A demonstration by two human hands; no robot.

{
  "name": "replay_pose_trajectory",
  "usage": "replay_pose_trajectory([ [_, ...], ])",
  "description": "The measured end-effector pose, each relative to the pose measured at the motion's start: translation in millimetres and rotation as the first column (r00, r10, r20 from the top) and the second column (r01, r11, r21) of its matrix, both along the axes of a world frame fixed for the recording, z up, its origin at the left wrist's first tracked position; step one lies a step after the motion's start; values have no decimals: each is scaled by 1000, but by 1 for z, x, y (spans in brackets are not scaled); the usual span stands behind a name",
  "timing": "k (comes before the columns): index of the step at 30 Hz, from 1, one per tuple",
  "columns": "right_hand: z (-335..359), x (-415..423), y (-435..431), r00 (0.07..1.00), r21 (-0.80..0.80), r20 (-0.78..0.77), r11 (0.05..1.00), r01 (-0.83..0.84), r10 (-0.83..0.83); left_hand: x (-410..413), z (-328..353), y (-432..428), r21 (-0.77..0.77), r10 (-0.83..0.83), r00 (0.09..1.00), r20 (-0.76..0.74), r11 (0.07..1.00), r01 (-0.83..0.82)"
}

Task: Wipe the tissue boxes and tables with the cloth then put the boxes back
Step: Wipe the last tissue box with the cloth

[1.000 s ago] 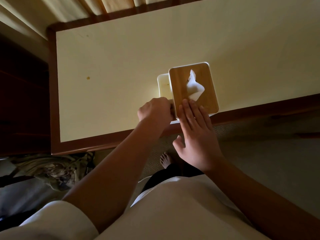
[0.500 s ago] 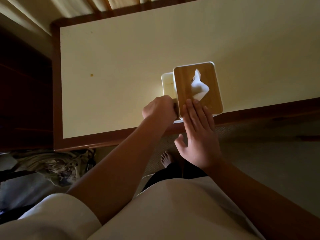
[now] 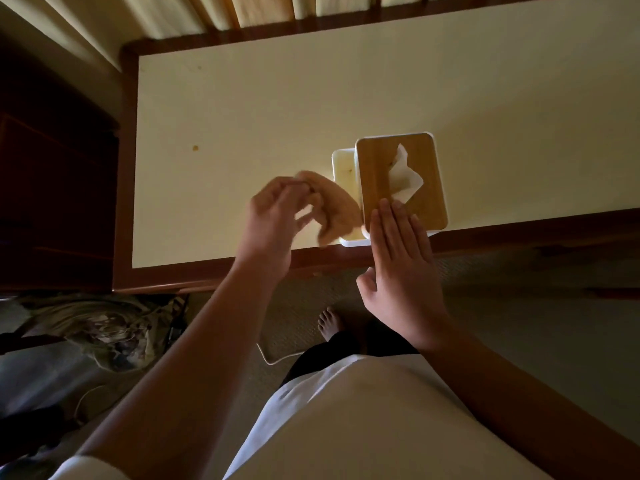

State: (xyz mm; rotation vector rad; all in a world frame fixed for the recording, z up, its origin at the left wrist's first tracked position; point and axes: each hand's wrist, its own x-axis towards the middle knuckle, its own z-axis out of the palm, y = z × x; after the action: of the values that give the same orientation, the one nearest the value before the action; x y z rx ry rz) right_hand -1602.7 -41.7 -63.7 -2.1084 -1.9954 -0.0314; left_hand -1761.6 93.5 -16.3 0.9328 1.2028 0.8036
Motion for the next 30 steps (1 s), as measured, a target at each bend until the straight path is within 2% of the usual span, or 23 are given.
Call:
replay_pose_trajectory([
  [2, -1, 0, -1, 1000, -15, -4, 1000, -1, 1, -10, 1, 1, -97, 127, 982, 139, 989, -114],
  [5, 1, 1, -1, 1000, -22, 2, 1000, -2, 2, -18, 5, 6, -153, 226, 956, 188, 968, -199],
  [10, 2, 2, -1, 1000, -21, 8, 1000, -4, 5, -14, 10, 3, 10, 98, 979, 176, 995, -101],
  [13, 2, 2, -2, 1000, -9, 1, 1000, -11, 11, -11, 16, -6, 40, 138, 979, 152, 989, -145],
  [15, 3, 2, -1, 1000, -8, 4, 1000, -16, 16, -8, 19, -13, 81, 109, 984, 143, 989, -122],
  [21, 2, 1, 0, 1000, -12, -1, 1000, -3, 3, -5, 8, -25, 38, 124, 991, 45, 991, -126],
  [25, 1, 2, 0, 1000, 0, -6, 1000, -5, 5, 4, 9, -33, 43, 68, 996, 52, 997, -70],
  [27, 1, 2, 0, 1000, 1, -19, 1000, -4, 4, 11, 10, -34, 185, -40, 998, -44, 982, 47],
  [28, 0, 3, 1, 1000, 0, -26, 1000, -3, 3, 14, 7, -34, 290, -98, 981, -169, 946, 145],
  [29, 0, 3, 1, 999, 1, -32, 1000, -3, 3, 17, 3, -34, 398, -129, 925, -359, 875, 276],
  [30, 0, 3, 1, 999, 2, -34, 1000, -5, 5, 20, -4, -34, 480, -90, 813, -575, 768, 425],
])
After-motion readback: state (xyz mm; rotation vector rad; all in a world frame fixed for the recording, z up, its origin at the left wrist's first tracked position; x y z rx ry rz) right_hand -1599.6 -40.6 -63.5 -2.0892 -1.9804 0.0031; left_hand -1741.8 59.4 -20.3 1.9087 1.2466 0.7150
